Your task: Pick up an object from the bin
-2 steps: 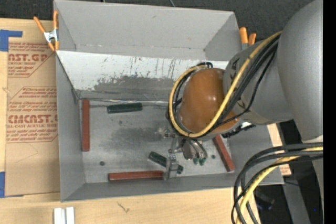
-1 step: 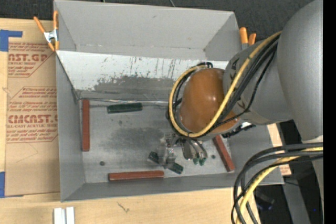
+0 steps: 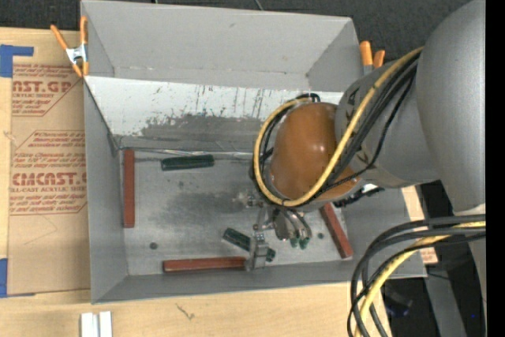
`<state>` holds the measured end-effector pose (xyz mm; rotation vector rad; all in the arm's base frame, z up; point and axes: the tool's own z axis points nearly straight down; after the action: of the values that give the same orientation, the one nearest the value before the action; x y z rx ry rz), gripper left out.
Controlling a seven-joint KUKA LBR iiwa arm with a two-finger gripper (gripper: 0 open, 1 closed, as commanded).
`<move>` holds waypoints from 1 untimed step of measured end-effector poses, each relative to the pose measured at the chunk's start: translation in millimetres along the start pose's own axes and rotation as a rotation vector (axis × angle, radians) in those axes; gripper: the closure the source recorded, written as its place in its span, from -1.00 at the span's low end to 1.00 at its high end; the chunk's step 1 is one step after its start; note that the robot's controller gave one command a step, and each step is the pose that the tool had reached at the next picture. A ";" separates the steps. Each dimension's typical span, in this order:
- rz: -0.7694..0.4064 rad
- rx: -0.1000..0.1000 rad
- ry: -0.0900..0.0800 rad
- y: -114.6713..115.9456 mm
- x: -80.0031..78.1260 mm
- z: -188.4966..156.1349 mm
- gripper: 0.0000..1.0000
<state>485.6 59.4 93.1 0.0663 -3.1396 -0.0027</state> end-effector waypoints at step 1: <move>0.000 0.000 0.000 0.0 0.0 0.0 1.00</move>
Offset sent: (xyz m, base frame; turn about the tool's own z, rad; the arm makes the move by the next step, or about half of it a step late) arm 0.0000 0.0000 0.0000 0.0000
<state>485.6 59.4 93.1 0.0663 -3.1396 -0.0028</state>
